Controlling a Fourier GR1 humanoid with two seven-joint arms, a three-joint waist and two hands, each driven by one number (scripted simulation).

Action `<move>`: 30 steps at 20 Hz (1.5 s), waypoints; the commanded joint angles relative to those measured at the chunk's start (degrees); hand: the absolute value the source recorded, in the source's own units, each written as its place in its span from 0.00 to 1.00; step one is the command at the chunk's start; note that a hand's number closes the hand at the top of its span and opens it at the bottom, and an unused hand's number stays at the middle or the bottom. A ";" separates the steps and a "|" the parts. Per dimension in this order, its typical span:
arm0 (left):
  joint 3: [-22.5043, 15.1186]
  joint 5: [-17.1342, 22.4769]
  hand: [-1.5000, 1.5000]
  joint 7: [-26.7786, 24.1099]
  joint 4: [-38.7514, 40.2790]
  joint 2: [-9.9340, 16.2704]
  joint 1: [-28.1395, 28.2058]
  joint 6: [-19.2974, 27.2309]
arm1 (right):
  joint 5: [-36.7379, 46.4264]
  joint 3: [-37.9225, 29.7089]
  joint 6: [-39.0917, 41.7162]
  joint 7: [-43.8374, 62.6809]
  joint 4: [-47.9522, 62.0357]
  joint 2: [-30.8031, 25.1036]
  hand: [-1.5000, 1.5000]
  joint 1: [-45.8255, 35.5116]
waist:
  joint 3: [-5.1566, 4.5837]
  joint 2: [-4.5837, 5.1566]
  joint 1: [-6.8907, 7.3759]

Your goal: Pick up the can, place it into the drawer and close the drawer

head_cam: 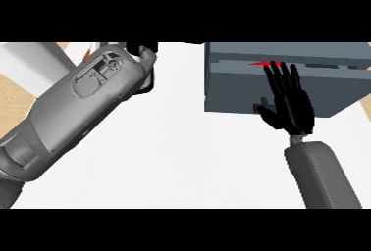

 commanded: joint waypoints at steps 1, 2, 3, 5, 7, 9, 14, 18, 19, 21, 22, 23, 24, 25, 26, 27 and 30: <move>0.36 -0.57 0.00 3.02 -3.78 2.71 1.71 -1.03 | 2.01 -1.77 -5.71 -0.38 13.23 1.52 0.00 -6.02 | 0.81 1.15 0.30; -1.19 -1.72 0.00 4.37 -7.26 2.43 3.11 1.25 | 2.82 -2.09 -8.05 -0.36 14.78 1.72 0.00 -6.19 | 0.81 0.92 0.55; -0.16 -1.57 0.00 4.96 -7.04 4.00 2.03 -0.17 | 0.98 -4.08 -10.37 -3.27 17.63 0.15 0.00 -7.25 | 0.84 1.13 0.41; 1.10 -1.02 0.00 6.76 -8.71 8.13 2.66 -2.60 | 3.00 -4.22 -12.22 -0.46 21.38 1.99 0.00 -11.13 | 0.82 1.14 0.95; 1.31 -1.33 0.00 4.72 -12.96 8.20 8.32 -2.17 | 0.53 -6.48 -12.18 -3.50 24.58 -0.67 0.00 -14.78 | 0.79 1.15 0.67; 1.63 -1.70 0.00 4.95 -13.62 9.45 10.41 -2.76 | 2.14 -6.33 -13.62 -1.25 27.28 0.94 0.00 -18.97 | 0.77 1.26 0.58; 0.76 -3.81 0.00 7.49 -17.70 9.73 10.98 -0.82 | 3.05 -8.35 -19.38 -1.06 36.01 0.65 0.00 -24.53 | 0.83 1.56 1.24; 0.57 -4.11 0.00 3.42 -19.63 7.64 16.78 -0.58 | 4.01 -9.45 -20.78 1.20 40.00 -0.24 0.00 -28.60 | 0.78 2.15 2.26; 0.45 -4.75 0.00 7.20 -21.52 9.68 14.71 -0.27 | 3.18 -10.05 -20.48 -0.16 41.05 -1.34 0.00 -30.04 | 0.84 1.75 1.95; 1.30 -4.21 0.00 4.68 -22.19 9.67 17.79 -2.03 | 3.55 -10.35 -20.44 0.26 43.32 -1.34 0.00 -33.01 | 0.79 2.03 2.05; 0.79 -5.15 0.00 4.11 -22.74 10.22 19.03 -1.16 | 3.60 -10.76 -20.75 0.46 44.43 -1.84 0.00 -33.48 | 0.80 2.17 2.61; 1.74 -4.45 0.00 4.84 -22.93 11.57 18.24 -2.88 | 4.14 -10.87 -20.56 2.08 45.24 -1.65 0.00 -35.37 | 0.80 2.31 2.96; 2.16 -4.95 0.00 3.40 -22.01 10.92 19.83 -1.98 | 4.50 -10.81 -20.14 2.00 46.20 -2.14 0.00 -36.52 | 0.78 2.37 2.42; 1.14 -5.80 0.00 3.15 -22.52 9.69 20.35 -1.27 | 3.17 -11.84 -20.19 0.28 46.87 -2.90 0.00 -36.77 | 0.83 2.42 2.20; 1.67 -5.98 0.00 4.17 -20.68 8.91 17.54 -1.45 | 4.04 -11.37 -19.88 1.21 48.29 -2.04 0.00 -38.05 | 0.85 2.69 2.03; 1.52 -5.33 0.00 5.40 -24.44 10.85 19.44 -2.46 | 2.85 -12.53 -18.90 -0.43 48.64 -4.61 0.00 -38.12 | 0.86 2.37 2.58; 1.58 -6.07 0.00 3.83 -23.74 10.27 20.24 -2.85 | 2.91 -13.02 -19.34 1.03 49.61 -3.91 0.00 -40.78 | 0.85 2.81 3.06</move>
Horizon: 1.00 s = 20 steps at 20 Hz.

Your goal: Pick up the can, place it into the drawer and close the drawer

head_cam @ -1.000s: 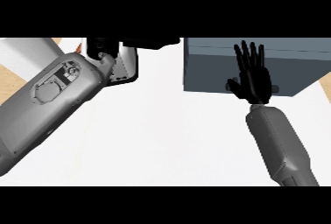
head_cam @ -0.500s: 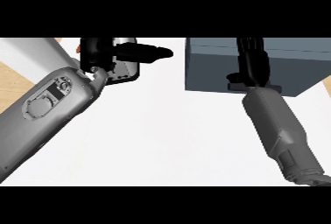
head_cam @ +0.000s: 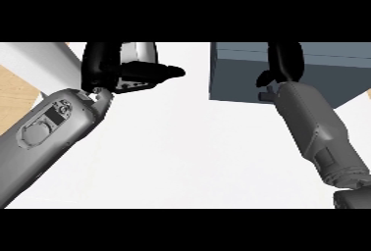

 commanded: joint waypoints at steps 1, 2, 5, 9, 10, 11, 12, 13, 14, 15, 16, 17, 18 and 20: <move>-0.70 -0.65 0.00 0.36 -2.60 0.19 2.82 -0.15 | 0.10 -0.89 -1.67 1.94 3.08 1.34 0.00 -4.59 | 0.24 0.59 1.63; 0.09 -0.86 0.00 -0.59 -1.52 0.40 2.34 -0.78 | -0.73 -1.64 -0.49 1.04 3.07 0.28 0.00 -5.97 | 0.24 0.76 1.24; 1.39 -0.15 0.00 -1.10 -3.98 1.83 4.89 -1.85 | -2.81 -3.15 0.90 -3.14 3.88 -0.57 0.00 -5.52 | 0.25 0.57 1.28; 1.62 -0.88 0.00 -1.95 -4.58 1.65 5.90 -1.25 | -7.76 -6.99 -0.24 -9.03 2.27 1.13 0.00 -4.58 | 0.39 0.74 1.31; 0.95 -1.56 0.00 -3.20 -4.15 0.18 6.87 -0.15 | -8.59 -7.60 1.15 -7.94 2.05 3.14 0.00 -7.04 | 0.36 0.81 1.64; 1.59 -1.17 0.00 -3.71 -3.24 1.36 7.17 -1.75 | -11.07 -9.40 1.26 -10.85 0.88 3.84 0.00 -6.68 | 0.39 0.82 1.12; 1.60 -1.66 0.00 -3.64 -3.37 1.31 7.40 -1.01 | -12.46 -10.56 1.51 -12.19 0.98 4.05 0.00 -5.80 | 0.40 0.61 0.68; 2.32 -1.10 0.00 -3.08 -3.45 1.52 6.48 -1.71 | -14.00 -11.99 2.86 -13.67 0.49 2.39 0.00 -6.72 | 0.42 0.70 0.55; 1.29 -1.59 0.00 -2.08 -4.29 0.94 7.15 -0.47 | -15.46 -12.99 3.58 -14.37 0.29 4.05 0.00 -7.04 | 0.45 0.35 0.79; 2.22 -1.08 0.00 -3.46 -4.20 1.54 8.62 -1.25 | -17.22 -14.50 4.38 -15.19 -0.03 4.16 0.00 -7.17 | 0.39 0.41 0.82; 3.33 -1.05 0.00 -2.33 -3.64 2.63 6.08 -1.95 | -17.64 -14.84 4.15 -15.20 0.12 5.60 0.00 -7.65 | 0.41 0.46 0.67; 2.56 -1.10 0.00 -2.84 -4.88 1.18 7.42 -1.36 | -19.14 -15.99 6.17 -16.47 -0.15 5.20 0.00 -8.34 | 0.37 0.17 0.31; 3.14 -0.80 0.00 -3.36 -4.69 2.23 8.59 -2.34 | -20.21 -16.96 7.15 -17.80 -0.29 4.42 0.00 -8.45 | 0.33 0.25 0.34; 2.10 -1.37 0.00 -3.82 -5.45 1.23 10.94 -1.49 | -23.04 -19.23 9.29 -20.38 -0.67 4.41 0.00 -8.15 | 0.31 -0.04 -0.45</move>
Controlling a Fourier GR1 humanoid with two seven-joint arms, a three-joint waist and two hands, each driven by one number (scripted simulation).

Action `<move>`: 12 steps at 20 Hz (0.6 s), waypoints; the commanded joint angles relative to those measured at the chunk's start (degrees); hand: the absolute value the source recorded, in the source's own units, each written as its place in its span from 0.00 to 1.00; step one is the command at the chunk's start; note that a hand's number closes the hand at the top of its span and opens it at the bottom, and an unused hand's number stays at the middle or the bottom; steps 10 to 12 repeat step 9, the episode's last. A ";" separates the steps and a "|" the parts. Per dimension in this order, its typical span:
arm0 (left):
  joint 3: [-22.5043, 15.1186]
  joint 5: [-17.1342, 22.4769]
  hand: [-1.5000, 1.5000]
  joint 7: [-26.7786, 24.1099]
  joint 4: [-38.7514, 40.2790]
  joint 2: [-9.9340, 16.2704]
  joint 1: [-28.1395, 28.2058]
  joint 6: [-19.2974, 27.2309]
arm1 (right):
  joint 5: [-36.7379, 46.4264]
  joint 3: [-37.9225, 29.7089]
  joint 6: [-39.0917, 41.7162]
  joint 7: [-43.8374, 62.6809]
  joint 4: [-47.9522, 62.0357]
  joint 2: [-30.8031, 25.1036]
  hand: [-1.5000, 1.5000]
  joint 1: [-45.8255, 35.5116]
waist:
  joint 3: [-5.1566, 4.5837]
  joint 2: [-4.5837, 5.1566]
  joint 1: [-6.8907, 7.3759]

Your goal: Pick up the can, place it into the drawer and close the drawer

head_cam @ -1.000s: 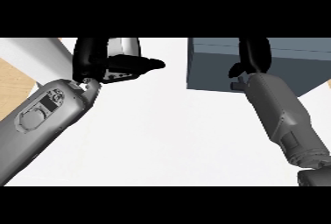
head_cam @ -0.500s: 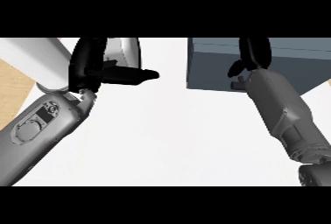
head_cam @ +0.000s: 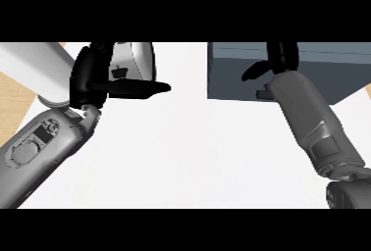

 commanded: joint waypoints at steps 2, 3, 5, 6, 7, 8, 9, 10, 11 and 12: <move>0.24 -0.47 0.00 0.51 -0.54 0.48 1.30 -0.04 | -11.04 -8.58 2.78 -2.34 -2.46 5.35 0.00 -4.32 | -0.13 -0.73 0.40; 0.08 -0.94 0.00 -0.37 -0.39 0.05 2.01 0.37 | -13.25 -10.42 5.51 -3.17 -2.77 4.18 0.00 -4.91 | -0.14 -0.73 0.04; 0.89 -0.34 0.00 -0.45 -2.02 0.09 3.54 -0.13 | -14.57 -11.18 5.89 -3.93 -2.69 6.03 0.00 -4.22 | -0.25 -1.13 -0.70; 0.51 -1.49 0.00 0.20 -3.85 1.37 4.53 1.06 | -15.50 -11.99 7.33 -4.76 -2.36 4.84 0.00 -3.86 | -0.23 -1.15 -0.14; 1.15 -1.10 0.00 0.25 -3.03 0.76 4.33 0.39 | -15.72 -12.08 8.60 -4.58 -1.97 3.92 0.00 -4.99 | -0.26 -0.91 -0.44; 2.34 -0.48 0.00 -1.88 -2.68 2.40 5.99 -1.98 | -16.42 -12.96 5.49 -5.05 -2.38 5.35 0.00 -4.87 | -0.30 -0.64 0.10; 2.82 -0.62 0.00 0.31 -5.81 3.08 5.97 -1.13 | -16.04 -12.26 7.17 -4.76 -1.83 4.49 0.00 -4.68 | -0.29 -1.09 -0.41; 2.82 -0.62 0.00 0.31 -5.81 3.08 5.97 -1.13 | -16.04 -12.26 7.17 -4.76 -1.83 4.49 0.00 -4.68 | -0.29 -1.09 -0.41; 2.82 -0.62 0.00 0.31 -5.81 3.08 5.97 -1.13 | -16.04 -12.26 7.17 -4.76 -1.83 4.49 0.00 -4.68 | -0.29 -1.09 -0.41; 2.82 -0.62 0.00 0.31 -5.81 3.08 5.97 -1.13 | -16.04 -12.26 7.17 -4.76 -1.83 4.49 0.00 -4.68 | -0.29 -1.09 -0.41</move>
